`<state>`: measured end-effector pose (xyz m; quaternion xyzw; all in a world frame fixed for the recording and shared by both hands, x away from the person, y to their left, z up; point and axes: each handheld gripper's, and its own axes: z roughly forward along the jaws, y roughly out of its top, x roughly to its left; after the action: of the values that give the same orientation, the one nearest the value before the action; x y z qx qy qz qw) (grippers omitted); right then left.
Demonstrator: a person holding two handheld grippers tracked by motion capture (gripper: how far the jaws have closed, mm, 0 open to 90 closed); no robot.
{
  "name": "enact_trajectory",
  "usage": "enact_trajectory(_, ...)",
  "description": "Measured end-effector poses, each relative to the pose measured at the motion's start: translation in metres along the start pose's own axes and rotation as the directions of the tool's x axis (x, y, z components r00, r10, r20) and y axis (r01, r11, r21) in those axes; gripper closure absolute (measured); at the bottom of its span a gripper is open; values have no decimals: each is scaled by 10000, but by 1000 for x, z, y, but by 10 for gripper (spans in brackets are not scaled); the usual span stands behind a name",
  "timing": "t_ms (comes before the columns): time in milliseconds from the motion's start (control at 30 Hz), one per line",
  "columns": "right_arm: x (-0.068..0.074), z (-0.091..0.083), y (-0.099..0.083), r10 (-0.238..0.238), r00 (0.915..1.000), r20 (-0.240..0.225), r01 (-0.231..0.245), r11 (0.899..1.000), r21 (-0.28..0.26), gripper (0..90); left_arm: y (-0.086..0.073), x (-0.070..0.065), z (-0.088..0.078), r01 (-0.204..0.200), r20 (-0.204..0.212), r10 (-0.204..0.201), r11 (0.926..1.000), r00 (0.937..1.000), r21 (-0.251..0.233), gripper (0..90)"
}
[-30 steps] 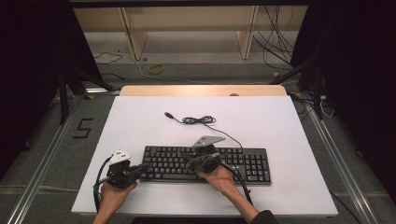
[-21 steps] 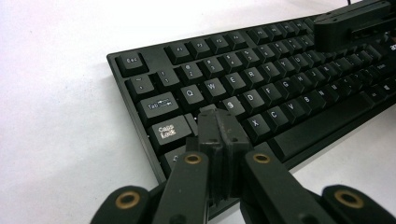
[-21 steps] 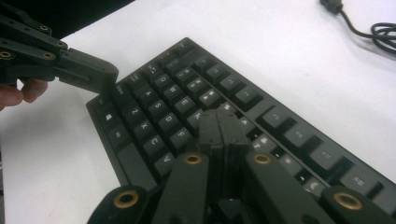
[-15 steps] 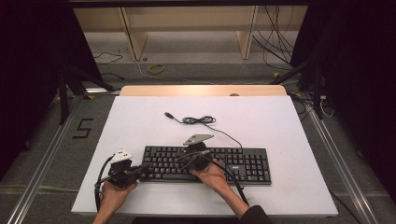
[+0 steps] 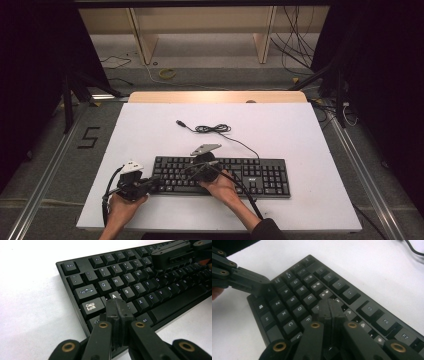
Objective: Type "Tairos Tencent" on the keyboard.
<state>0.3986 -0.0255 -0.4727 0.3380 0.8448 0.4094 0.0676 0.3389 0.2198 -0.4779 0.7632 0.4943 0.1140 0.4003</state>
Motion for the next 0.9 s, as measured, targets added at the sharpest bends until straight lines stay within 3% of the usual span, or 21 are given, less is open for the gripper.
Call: enact_trajectory(900, 0, 9, -3, -1, 9996, 292, -9, 9995, 329, 900, 0, 3, 5, 24, 9, -25, 9991, 10000, 428, 891)
